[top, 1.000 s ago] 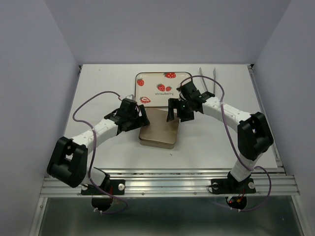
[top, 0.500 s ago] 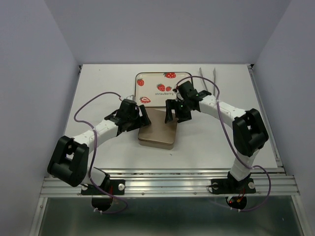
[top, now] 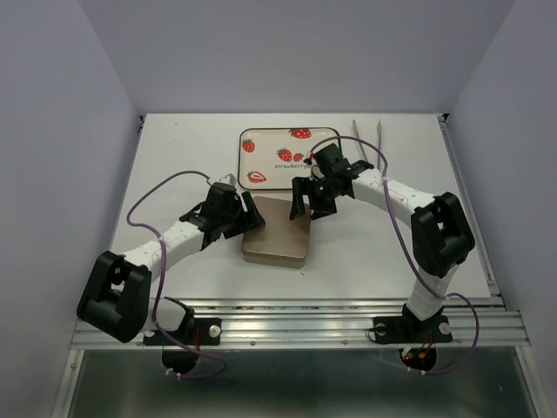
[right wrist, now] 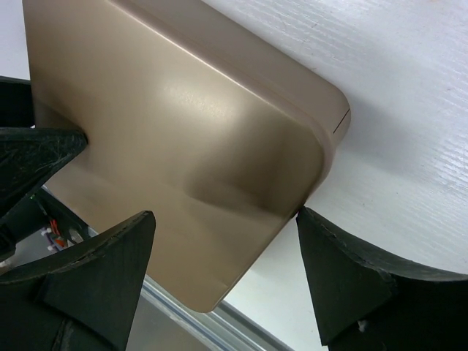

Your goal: Pack the cookies

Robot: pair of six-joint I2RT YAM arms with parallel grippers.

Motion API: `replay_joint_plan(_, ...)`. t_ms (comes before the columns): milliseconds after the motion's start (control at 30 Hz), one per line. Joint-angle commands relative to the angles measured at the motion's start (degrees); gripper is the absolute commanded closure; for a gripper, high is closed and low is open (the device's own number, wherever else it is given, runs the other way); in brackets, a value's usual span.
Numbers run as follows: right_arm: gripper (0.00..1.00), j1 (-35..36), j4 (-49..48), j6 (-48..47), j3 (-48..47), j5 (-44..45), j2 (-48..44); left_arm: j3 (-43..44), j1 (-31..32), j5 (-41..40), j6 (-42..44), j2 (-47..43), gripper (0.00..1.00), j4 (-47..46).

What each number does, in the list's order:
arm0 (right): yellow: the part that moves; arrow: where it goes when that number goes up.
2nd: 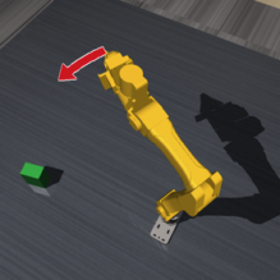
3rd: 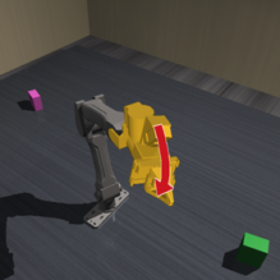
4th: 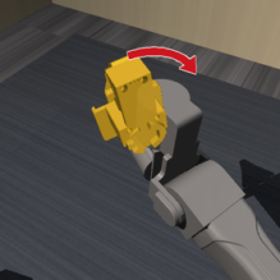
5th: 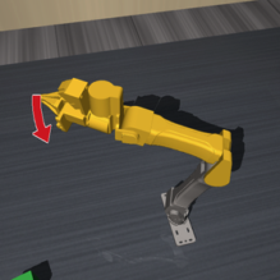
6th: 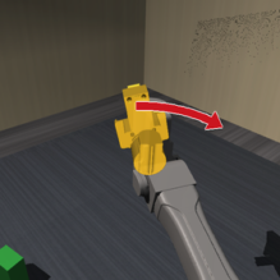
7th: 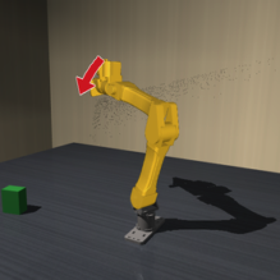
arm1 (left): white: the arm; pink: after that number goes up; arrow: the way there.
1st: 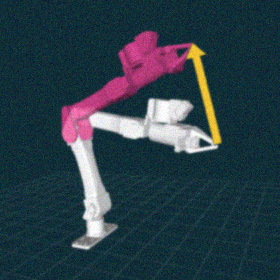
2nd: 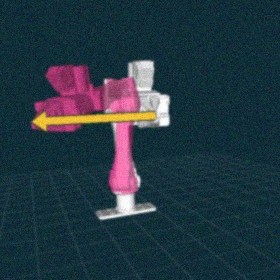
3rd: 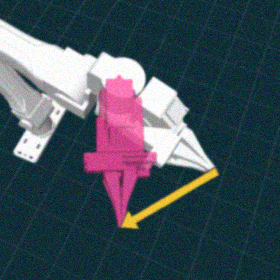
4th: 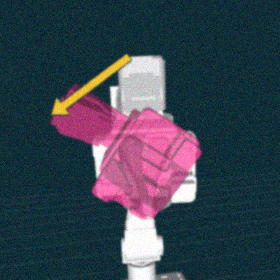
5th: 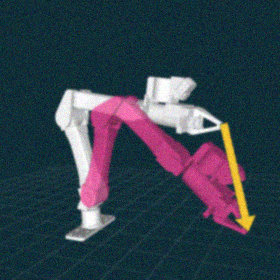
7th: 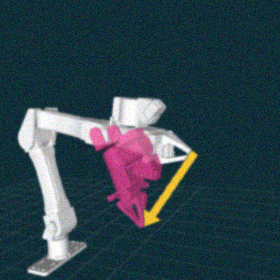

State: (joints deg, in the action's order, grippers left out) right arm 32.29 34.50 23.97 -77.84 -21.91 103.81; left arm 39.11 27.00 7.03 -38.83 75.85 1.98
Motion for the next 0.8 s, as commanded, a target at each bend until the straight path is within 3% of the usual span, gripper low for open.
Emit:
replay_joint_plan(0, 0.17, 0.6, -1.9, 0.6, 0.2, -5.8, -2.8, -2.2, 0.2, 2.6, -1.8, -2.1, 0.23, 0.0)
replay_joint_plan(400, 0.19, 0.6, -2.0, 1.3, 1.5, -12.6, -2.8, -6.1, 0.2, 3.5, -5.3, -5.5, 0.32, -1.5)
replay_joint_plan(767, 0.20, 0.6, -0.1, 1.2, 2.0, -7.0, -1.6, -8.2, 0.2, 4.3, -6.6, -7.7, 0.32, -2.6)
